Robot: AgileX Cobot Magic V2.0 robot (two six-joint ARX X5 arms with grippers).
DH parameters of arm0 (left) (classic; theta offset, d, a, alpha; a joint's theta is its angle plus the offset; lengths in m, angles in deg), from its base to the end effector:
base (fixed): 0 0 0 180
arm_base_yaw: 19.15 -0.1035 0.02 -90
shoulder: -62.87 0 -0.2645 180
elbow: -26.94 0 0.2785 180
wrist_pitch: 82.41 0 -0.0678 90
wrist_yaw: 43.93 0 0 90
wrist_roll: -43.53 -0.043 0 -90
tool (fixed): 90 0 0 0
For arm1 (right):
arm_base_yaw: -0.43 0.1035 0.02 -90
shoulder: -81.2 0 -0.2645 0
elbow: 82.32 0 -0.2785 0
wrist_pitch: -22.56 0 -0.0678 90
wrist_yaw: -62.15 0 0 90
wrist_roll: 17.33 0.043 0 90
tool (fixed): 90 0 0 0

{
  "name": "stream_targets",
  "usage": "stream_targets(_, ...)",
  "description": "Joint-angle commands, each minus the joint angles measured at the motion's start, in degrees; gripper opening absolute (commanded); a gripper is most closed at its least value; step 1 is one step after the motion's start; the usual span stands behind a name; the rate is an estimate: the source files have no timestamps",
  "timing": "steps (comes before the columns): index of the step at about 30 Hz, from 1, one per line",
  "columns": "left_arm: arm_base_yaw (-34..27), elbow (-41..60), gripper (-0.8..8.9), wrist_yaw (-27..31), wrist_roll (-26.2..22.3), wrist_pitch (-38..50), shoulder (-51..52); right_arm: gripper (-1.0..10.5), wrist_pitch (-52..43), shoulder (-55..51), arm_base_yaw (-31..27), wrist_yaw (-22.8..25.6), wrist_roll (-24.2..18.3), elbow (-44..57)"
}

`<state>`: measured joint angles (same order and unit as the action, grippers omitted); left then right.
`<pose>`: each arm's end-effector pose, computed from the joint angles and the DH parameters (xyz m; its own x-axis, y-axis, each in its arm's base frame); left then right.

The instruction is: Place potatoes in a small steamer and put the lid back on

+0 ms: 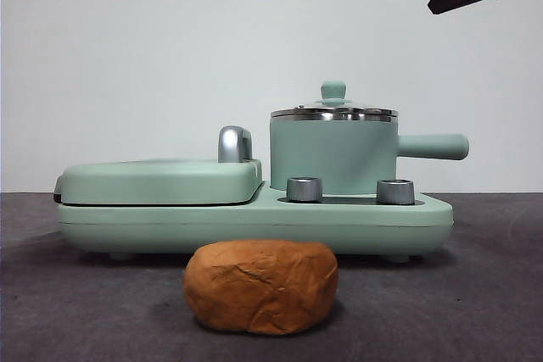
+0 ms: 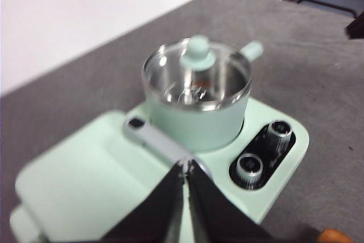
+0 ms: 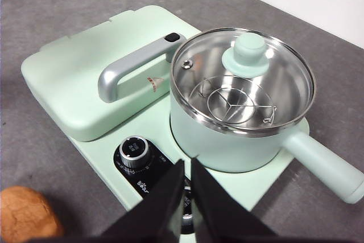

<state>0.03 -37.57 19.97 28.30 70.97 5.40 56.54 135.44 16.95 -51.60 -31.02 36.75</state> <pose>0.2341 -0.1015 0.3250 0.6546 -0.6935 -0.3009 0.7456 0.6581 0.1052 0.2225 0.0841 0.3014 0.6653 0.6174 -0.4197 -0.6903 0.7229 -0.0309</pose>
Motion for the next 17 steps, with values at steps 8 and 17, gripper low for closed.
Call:
stream_targets(8, 2.21, -1.36, 2.49, -0.48, -2.05, 3.48, -0.90, 1.9, -0.42, 0.22, 0.24, 0.22, -0.24, -0.81)
stream_targets(17, 6.45, -1.75, 2.49, 4.13, 2.10, 11.65, -6.73, 1.9, -0.42, -2.08, 0.24, 1.33, 1.31, -0.81)
